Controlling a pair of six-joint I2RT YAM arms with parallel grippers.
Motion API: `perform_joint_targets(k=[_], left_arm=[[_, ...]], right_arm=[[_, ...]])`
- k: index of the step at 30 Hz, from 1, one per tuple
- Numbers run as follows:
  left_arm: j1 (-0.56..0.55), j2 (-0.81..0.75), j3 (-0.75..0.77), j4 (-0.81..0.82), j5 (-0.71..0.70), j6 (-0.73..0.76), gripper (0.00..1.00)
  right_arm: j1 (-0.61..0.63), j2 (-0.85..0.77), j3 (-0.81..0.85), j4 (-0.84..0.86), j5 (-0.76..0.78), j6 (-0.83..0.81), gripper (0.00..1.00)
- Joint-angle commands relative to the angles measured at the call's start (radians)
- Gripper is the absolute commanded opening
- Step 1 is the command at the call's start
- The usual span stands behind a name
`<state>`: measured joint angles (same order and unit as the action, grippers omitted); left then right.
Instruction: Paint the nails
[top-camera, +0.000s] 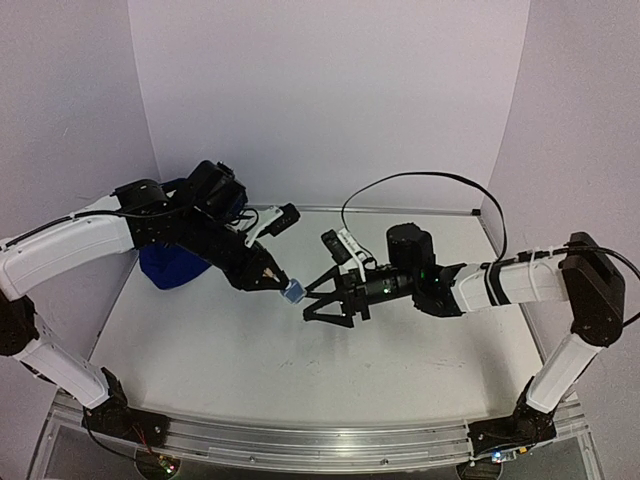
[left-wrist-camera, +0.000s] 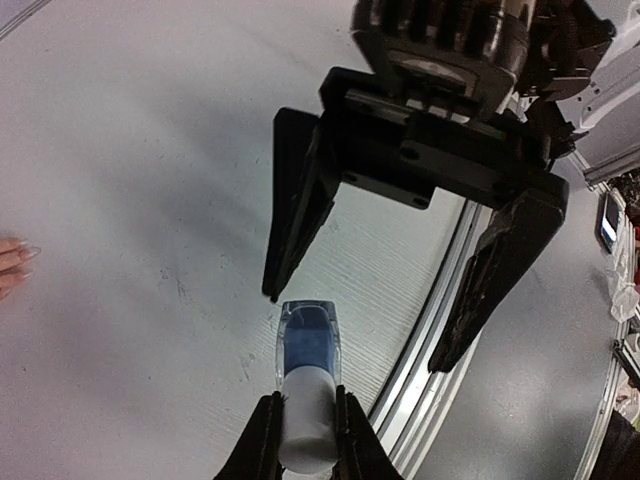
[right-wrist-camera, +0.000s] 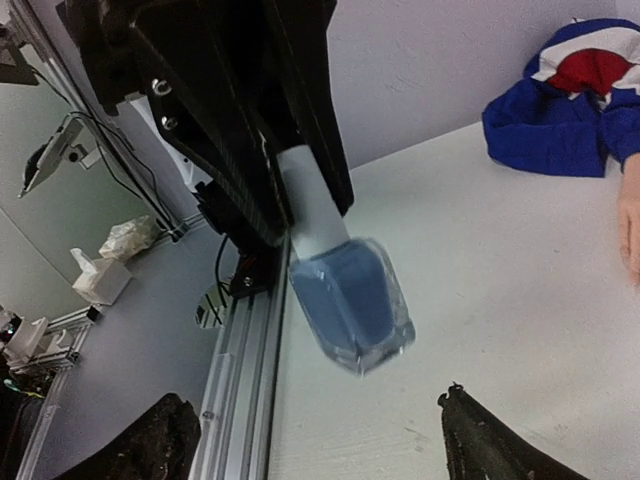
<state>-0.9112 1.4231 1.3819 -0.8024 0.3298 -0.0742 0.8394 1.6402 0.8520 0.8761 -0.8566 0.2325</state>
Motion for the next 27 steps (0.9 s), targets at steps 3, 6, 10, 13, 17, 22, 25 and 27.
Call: perform_joint_targets(k=[3,6,10,13,17,22,25,27], left_arm=[[0.000,-0.047,0.069,0.010,0.109,0.073,0.00],[0.000,-0.052,0.064,0.005,0.132,0.101,0.00],[0.001,-0.057,0.053,0.003,0.138,0.096,0.00],[0.001,-0.060,0.052,0.003,0.145,0.091,0.00],[0.000,-0.055,0.057,0.001,0.153,0.087,0.00],[0.002,-0.052,0.056,-0.002,0.147,0.083,0.00],[0.001,-0.045,0.053,-0.002,0.131,0.032,0.00],[0.002,-0.036,0.057,-0.003,0.083,-0.011,0.00]], right_arm=[[0.045,0.054,0.136,0.147,-0.120,-0.012,0.68],[0.046,0.059,0.149,0.160,-0.121,-0.011,0.61],[0.049,0.088,0.176,0.164,-0.177,-0.003,0.48],[0.057,0.112,0.193,0.164,-0.219,-0.006,0.38],[0.062,0.112,0.196,0.164,-0.217,-0.022,0.25],[0.062,0.102,0.194,0.162,-0.160,-0.033,0.00],[0.063,0.091,0.180,0.152,-0.038,-0.042,0.00],[0.064,0.077,0.166,0.137,0.107,-0.046,0.00]])
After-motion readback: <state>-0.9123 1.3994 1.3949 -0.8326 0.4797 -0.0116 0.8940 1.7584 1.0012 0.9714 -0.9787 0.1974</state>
